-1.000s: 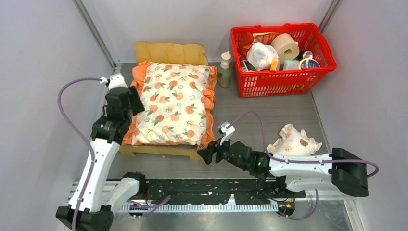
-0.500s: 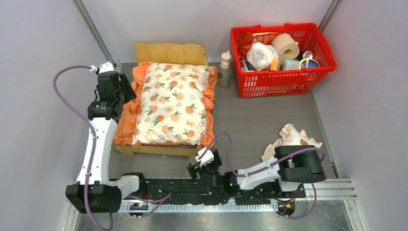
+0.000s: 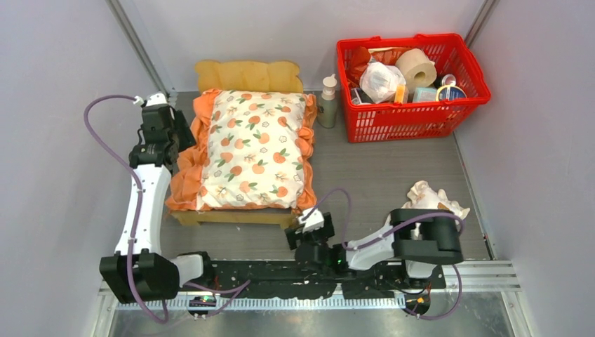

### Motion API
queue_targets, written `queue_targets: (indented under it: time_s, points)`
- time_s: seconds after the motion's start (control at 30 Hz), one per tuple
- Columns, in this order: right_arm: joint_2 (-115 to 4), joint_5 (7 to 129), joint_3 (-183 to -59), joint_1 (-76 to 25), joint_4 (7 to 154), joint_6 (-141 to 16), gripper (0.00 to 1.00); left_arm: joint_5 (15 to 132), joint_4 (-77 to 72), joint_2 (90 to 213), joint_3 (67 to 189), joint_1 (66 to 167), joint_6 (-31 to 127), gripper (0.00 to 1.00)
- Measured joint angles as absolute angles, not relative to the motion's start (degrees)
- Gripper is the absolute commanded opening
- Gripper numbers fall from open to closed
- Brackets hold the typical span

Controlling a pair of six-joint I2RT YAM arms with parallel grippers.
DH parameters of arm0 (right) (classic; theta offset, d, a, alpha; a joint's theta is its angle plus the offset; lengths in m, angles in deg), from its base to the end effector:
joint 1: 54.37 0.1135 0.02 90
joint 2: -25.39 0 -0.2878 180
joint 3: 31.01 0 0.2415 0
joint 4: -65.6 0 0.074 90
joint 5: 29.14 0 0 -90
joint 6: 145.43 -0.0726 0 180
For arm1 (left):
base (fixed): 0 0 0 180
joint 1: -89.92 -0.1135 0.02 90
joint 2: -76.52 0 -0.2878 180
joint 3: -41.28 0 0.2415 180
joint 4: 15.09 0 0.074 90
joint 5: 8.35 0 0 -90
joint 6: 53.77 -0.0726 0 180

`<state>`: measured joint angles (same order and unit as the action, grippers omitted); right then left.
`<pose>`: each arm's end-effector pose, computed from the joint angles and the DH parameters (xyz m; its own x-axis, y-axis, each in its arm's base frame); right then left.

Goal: Set up the pet bed
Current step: Adjust the bed frame at the center of the board.

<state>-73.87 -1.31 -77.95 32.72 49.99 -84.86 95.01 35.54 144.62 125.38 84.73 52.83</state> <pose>0.0794 0.2968 0.1419 -0.2378 -0.1604 -0.9580 -0.3598 0.9306 -0.0665 0.2612 0.0406 0.3649 -0.4631 -0.3212 -0.8261 -0.4275 0.8974 -0.1092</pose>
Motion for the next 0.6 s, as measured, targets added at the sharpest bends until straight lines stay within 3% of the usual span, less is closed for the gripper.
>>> queue_targets:
  time_s: [0.23,0.6]
  points:
    - [-64.48,3.19,-70.04,25.51,50.42,-88.38,1.0,86.75,35.96,151.76,127.21,81.08,50.58,0.6]
    - [-58.46,7.97,-66.59,24.9,48.04,-88.71,0.98,70.69,37.29,170.78,136.89,74.89,47.7,0.57]
